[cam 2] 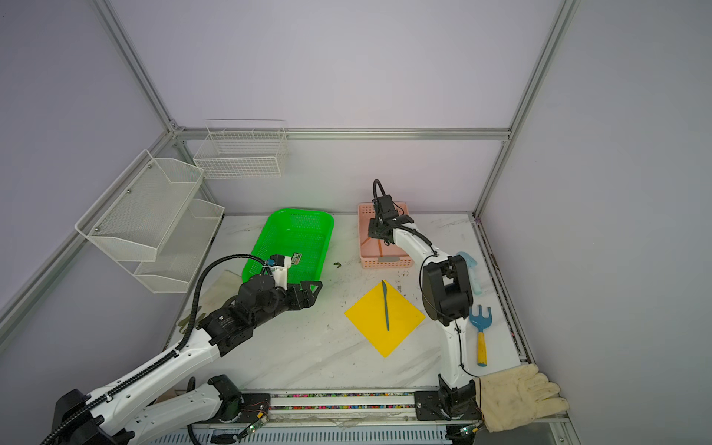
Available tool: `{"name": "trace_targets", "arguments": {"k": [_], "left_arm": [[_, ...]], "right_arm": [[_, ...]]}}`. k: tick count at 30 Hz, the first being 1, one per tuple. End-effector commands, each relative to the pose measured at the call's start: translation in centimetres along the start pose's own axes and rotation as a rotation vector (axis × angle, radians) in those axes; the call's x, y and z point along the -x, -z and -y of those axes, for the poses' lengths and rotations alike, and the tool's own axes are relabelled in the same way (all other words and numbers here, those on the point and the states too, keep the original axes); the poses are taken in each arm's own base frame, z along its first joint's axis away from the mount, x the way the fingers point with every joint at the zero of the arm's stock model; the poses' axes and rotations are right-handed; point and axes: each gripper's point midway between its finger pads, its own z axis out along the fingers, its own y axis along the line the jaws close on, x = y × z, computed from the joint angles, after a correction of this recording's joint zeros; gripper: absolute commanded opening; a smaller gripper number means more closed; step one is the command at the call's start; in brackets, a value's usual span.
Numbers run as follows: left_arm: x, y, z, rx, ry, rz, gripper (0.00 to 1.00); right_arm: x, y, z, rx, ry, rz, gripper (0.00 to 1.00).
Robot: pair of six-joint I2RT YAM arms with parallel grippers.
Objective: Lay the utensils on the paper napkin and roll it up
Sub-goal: 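Move the right gripper back to the pink basket and grasp the orange fork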
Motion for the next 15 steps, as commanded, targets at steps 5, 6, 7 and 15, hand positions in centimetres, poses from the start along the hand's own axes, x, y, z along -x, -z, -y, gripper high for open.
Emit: {"name": "trace_targets", "arguments": {"k": [5,6,7,15], "left_arm": [[-1.5,0.7,-1.7,0.038,-0.024,-0.004,0.90],[-1.4,0.8,-1.7,0.038,-0.028,0.000,0.90],[-1.4,0.9,-1.7,0.039,-0.029,0.003,0.90],[-0.9,1.3,-1.8,0.050,-0.052,0.015,0.90]], "right_arm": [[-3.0,-6.5,2.5,-0.092,0.056,-0.156,0.32],[-3.1,-6.9,2.8,-0.107,0.057,-0.159,0.32],[-3.1,-7.2,2.9,-0.113,0.058,-0.159,0.32],[-3.9,-8.9,3.5,-0.149,0.074,-0.189,0.29]]}}
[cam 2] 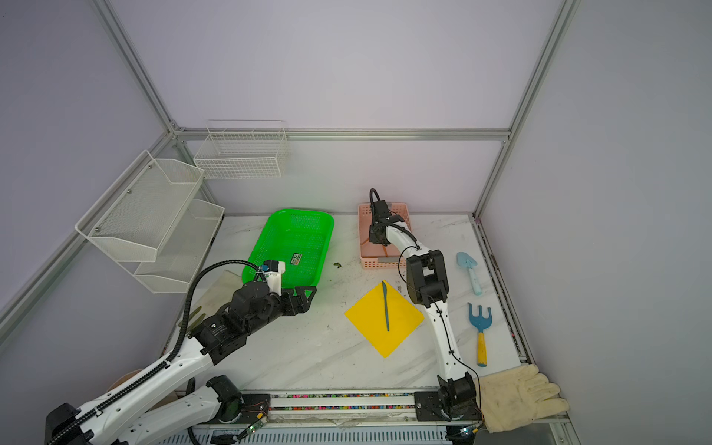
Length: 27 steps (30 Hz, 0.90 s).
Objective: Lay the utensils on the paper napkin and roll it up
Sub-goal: 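Move the right gripper back to the pink basket and grasp the orange fork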
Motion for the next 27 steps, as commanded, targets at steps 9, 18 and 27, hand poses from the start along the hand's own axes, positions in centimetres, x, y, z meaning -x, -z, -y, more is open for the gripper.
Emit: {"name": "trace_targets", "arguments": {"k": [9,18,27], "left_arm": [[-0.2,0.2,-0.7,0.032,-0.046,0.004,0.90],[0.0,0.4,-0.7,0.034,-0.050,0.009,0.89],[0.5,0.6,-0.5,0.030,-0.042,0.023,0.89]], "right_arm": [[-2.2,-1.5,1.6,-0.071,0.029,-0.079,0.25],[-2.3,-1.3,1.6,-0.063,0.029,-0.087,0.09],[1.9,4.3,2.1,-0.104,0.038,0.032,0.05]]}}
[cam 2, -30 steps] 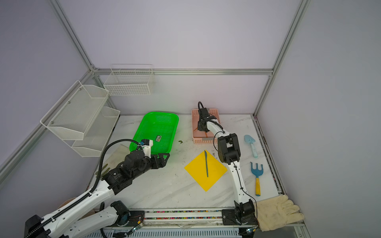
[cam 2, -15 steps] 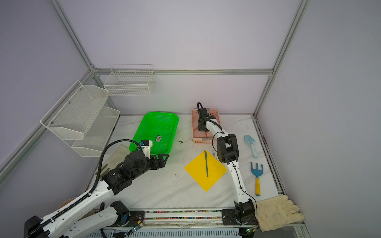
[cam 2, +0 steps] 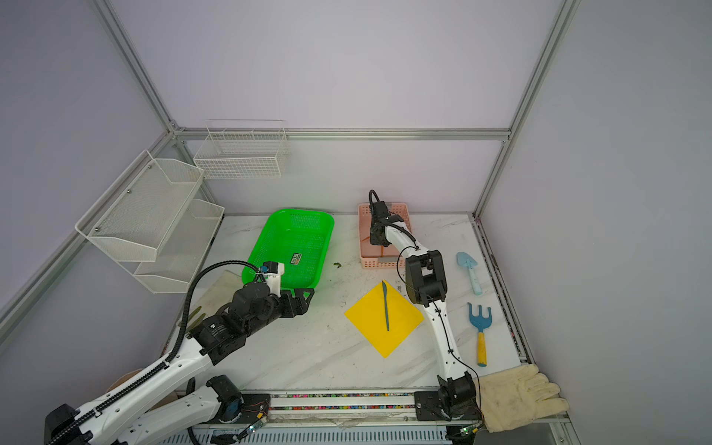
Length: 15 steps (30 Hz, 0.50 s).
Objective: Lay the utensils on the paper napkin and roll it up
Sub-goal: 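Move the right gripper back to the pink basket and grasp the orange fork, then lift the orange fork out of the pink basket toward the yellow napkin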
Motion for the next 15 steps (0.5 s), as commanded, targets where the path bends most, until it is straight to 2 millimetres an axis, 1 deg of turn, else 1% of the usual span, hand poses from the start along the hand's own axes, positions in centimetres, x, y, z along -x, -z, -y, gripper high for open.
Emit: {"name": "trace_targets", "arguments": {"k": [1,4,9,11,15], "left_arm": [[0.9,0.5,0.4,-0.012,-0.014,0.036,0.89],[1.0,0.5,0.6,-0.016,-0.013,0.037,0.89],[1.1,0.7,0.6,-0.021,-0.014,0.041,0.88],[1.1,0.8,0.6,-0.023,-0.013,0.045,0.88],[1.2,1.2,0.6,-0.029,-0.013,0.055,0.88]], "right_arm": [[2.7,5.0,1.3,-0.048,0.009,0.067,0.05],[3.5,7.3,1.2,-0.036,0.008,0.098,0.05],[3.5,10.0,0.4,0.065,-0.020,0.123,0.05],[3.3,10.6,0.1,0.100,-0.033,0.124,0.05],[2.9,10.6,-0.2,0.152,-0.054,0.107,0.05]]}}
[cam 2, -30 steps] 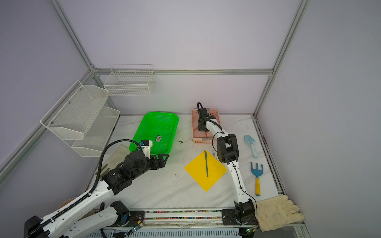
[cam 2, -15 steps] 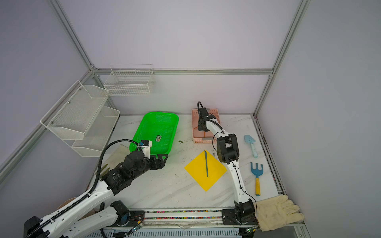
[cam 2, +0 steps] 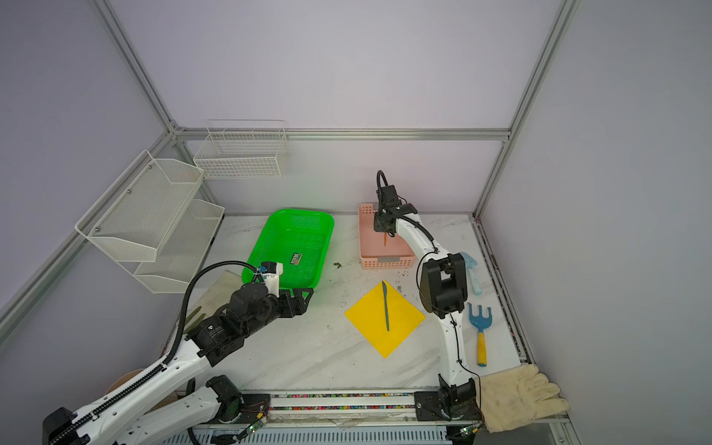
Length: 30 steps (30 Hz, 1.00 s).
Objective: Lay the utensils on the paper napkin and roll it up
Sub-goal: 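Lift the orange fork out of the pink basket toward the yellow napkin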
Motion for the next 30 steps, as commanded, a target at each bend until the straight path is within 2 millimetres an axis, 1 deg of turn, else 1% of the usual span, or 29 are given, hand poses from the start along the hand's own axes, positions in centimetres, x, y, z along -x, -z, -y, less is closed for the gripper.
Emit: {"name": "trace_targets", "arguments": {"k": [1,5,8,14,17,21,24,26,27,29,30], "left_arm": [[0.8,0.6,0.4,-0.019,-0.014,0.038,0.88],[0.9,1.0,0.4,-0.021,-0.013,0.048,0.88],[1.0,1.0,0.6,-0.026,-0.013,0.046,0.88],[0.9,0.4,0.8,-0.028,-0.014,0.033,0.88],[1.0,0.2,1.0,-0.035,-0.013,0.030,0.88],[1.3,0.2,1.3,-0.043,-0.015,0.035,0.87],[1.5,0.3,1.6,-0.049,-0.019,0.037,0.87],[1.6,0.3,1.7,-0.055,-0.017,0.036,0.87],[1.6,0.3,1.8,-0.057,-0.015,0.035,0.87],[1.5,0.3,1.8,-0.061,-0.013,0.036,0.87],[1.4,0.3,1.7,-0.059,-0.013,0.032,0.87]], "right_arm": [[-1.2,-0.8,-0.4,0.057,-0.028,-0.037,0.05],[-1.3,-0.2,-1.3,0.114,-0.044,-0.035,0.05],[-0.9,1.1,-1.4,0.131,-0.052,-0.017,0.05],[-0.5,5.7,-1.8,0.190,-0.068,0.035,0.05],[-0.3,8.2,-1.8,0.216,-0.070,0.062,0.05],[0.5,11.7,-2.4,0.284,-0.079,0.104,0.06],[0.8,13.6,-2.3,0.290,-0.078,0.125,0.06],[0.6,14.6,-1.7,0.275,-0.081,0.137,0.06],[0.2,14.9,-1.3,0.259,-0.082,0.140,0.06],[-1.3,15.0,-0.3,0.226,-0.084,0.124,0.06],[-2.4,14.9,0.0,0.210,-0.080,0.106,0.06]]}}
